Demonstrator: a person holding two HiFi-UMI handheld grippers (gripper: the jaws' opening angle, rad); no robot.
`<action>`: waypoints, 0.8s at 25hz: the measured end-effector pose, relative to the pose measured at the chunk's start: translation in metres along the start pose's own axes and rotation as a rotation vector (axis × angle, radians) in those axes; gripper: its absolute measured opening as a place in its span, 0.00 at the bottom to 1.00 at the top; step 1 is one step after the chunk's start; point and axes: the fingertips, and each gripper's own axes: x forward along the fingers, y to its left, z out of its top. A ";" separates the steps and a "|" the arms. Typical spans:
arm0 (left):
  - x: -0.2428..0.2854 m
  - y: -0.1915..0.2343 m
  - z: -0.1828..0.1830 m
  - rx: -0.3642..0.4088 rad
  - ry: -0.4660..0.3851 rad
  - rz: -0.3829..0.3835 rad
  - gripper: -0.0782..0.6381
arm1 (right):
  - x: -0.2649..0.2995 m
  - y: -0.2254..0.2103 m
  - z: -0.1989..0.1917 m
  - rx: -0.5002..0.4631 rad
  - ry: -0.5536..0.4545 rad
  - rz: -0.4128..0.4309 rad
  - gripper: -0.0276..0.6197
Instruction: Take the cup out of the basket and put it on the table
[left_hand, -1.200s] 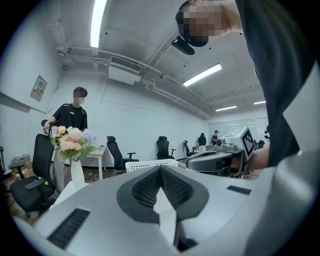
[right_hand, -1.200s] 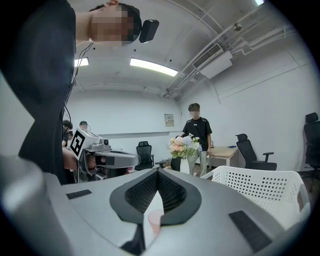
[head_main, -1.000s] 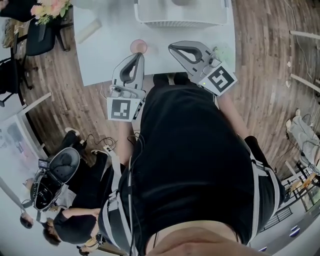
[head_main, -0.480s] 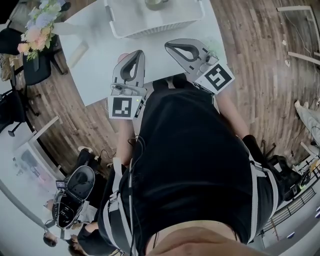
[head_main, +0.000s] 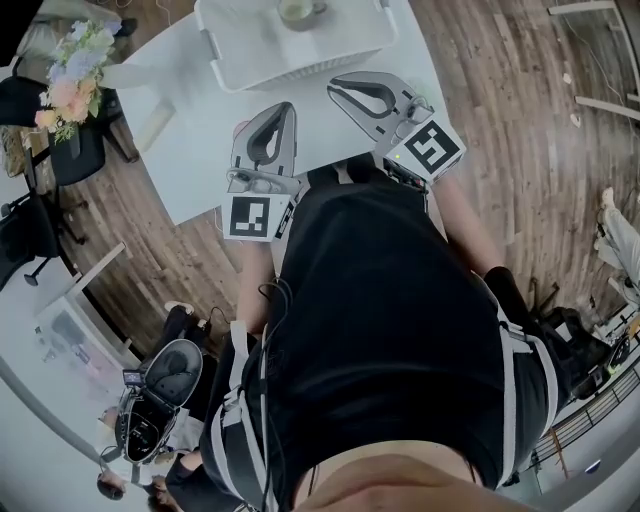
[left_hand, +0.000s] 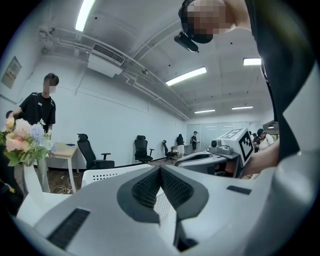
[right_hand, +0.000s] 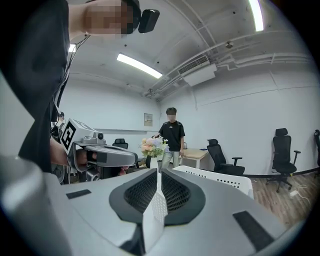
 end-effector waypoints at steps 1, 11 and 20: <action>0.001 -0.001 0.000 0.000 0.001 -0.003 0.14 | 0.001 -0.003 0.000 -0.007 0.006 0.002 0.07; 0.010 0.004 0.000 -0.018 0.003 -0.007 0.14 | 0.024 -0.042 -0.012 -0.090 0.135 0.017 0.17; 0.015 0.011 -0.005 -0.026 0.016 -0.023 0.14 | 0.056 -0.078 -0.023 -0.156 0.219 0.038 0.20</action>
